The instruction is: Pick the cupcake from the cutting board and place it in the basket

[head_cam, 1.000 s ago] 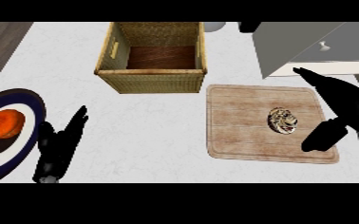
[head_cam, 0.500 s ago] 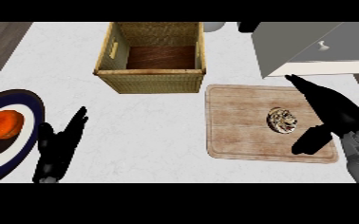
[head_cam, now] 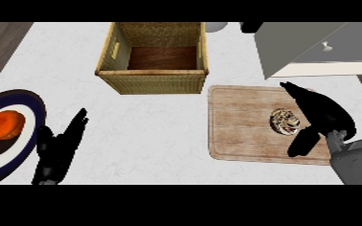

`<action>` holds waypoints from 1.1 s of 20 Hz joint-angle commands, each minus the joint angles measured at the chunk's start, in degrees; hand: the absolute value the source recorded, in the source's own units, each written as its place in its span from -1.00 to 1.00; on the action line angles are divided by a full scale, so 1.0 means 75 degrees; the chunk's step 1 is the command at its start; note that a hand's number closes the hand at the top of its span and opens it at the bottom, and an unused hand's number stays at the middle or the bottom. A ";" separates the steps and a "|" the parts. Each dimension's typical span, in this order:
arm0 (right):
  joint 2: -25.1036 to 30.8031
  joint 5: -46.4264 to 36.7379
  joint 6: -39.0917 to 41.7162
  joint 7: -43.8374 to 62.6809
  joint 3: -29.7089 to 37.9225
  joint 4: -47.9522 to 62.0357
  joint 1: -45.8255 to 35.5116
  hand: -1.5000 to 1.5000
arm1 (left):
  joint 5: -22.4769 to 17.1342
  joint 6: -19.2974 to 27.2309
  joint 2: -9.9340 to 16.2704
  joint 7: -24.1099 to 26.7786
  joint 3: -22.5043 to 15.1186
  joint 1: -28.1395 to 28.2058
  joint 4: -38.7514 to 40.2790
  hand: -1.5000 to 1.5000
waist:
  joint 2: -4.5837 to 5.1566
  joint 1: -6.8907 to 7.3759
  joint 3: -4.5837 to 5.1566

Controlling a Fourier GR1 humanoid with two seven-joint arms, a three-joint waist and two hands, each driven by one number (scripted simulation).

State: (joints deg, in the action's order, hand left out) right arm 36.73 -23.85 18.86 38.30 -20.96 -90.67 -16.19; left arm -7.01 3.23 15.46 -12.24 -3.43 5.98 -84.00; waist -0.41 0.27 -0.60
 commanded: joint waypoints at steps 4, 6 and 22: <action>-0.0470 -0.0288 0.0213 0.0100 0.0023 0.0486 -0.0166 -1.00 | -0.0144 -0.0256 -0.0090 -0.0125 0.0127 0.0320 0.0694 0.00 | 0.0064 0.0006 0.0082; -0.0435 -0.0551 -0.0238 -0.0586 0.0076 0.0715 0.0266 -1.00 | 0.0096 0.0114 -0.0200 -0.0670 -0.0054 0.0302 0.0106 0.00 | 0.0058 -0.0012 0.0074; -0.0731 -0.1908 -0.0627 -0.1856 -0.0141 0.1609 0.0024 1.00 | 0.0292 -0.0094 -0.0372 -0.0365 0.0064 0.0055 0.0518 0.00 | 0.0069 -0.0007 0.0077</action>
State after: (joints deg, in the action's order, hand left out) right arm 31.61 -34.44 16.51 28.32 -20.51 -80.45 -16.28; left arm -5.68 1.96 14.02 -12.24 -1.95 6.14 -83.83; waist -0.52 0.25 -0.72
